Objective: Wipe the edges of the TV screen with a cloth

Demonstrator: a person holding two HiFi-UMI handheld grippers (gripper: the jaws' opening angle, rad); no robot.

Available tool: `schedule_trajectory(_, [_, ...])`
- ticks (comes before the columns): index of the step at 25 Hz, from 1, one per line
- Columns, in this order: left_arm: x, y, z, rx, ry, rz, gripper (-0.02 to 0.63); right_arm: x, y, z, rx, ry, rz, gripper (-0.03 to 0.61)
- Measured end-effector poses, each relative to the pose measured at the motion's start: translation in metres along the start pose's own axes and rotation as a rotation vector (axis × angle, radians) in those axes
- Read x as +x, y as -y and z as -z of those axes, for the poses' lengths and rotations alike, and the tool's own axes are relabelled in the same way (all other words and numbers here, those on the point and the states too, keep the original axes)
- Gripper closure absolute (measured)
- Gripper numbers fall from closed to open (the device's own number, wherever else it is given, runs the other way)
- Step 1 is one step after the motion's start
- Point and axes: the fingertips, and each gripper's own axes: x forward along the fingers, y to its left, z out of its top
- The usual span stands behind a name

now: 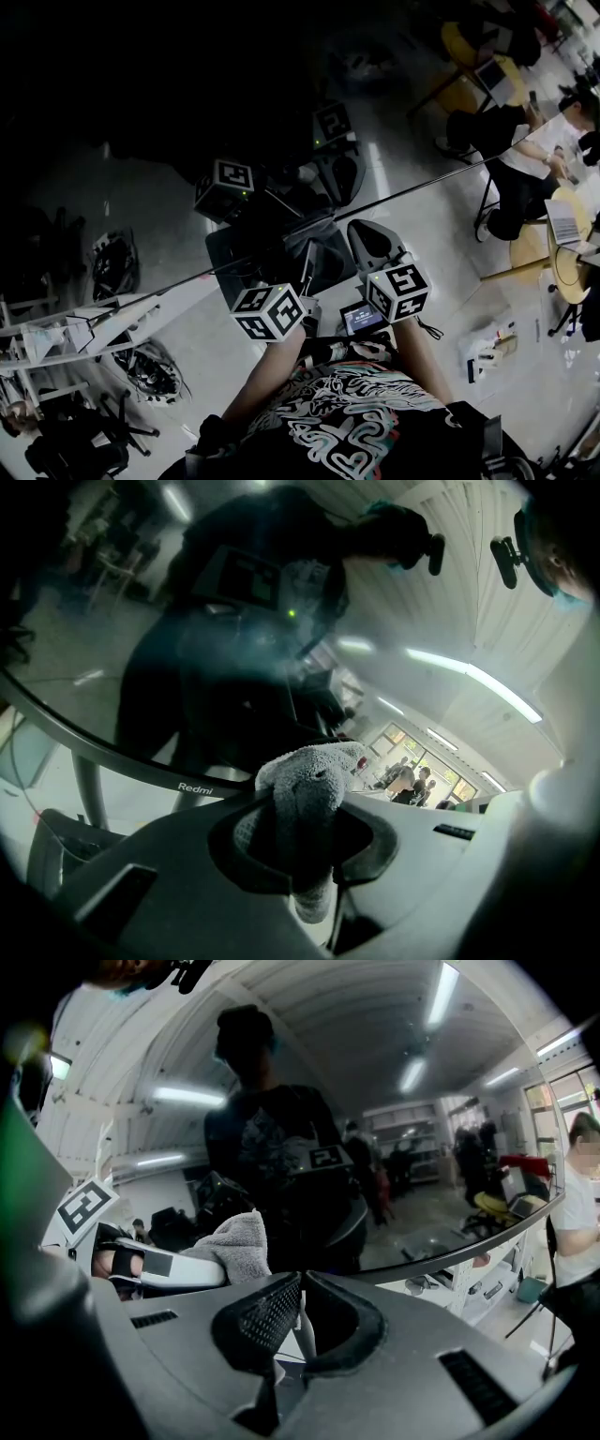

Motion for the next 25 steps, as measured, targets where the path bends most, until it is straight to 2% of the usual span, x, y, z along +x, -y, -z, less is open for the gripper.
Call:
schedule_trajectory(8, [0.012, 0.000, 0.000, -0.015, 0.009, -0.025, 0.538, 0.001, 0.017, 0.003, 0.013, -0.006, -0.006, 0.543])
schedule_trajectory(25, [0.008, -0.005, -0.001, -0.029, 0.037, -0.062, 0.538, -0.004, 0.019, 0.009, 0.032, 0.001, -0.021, 0.543])
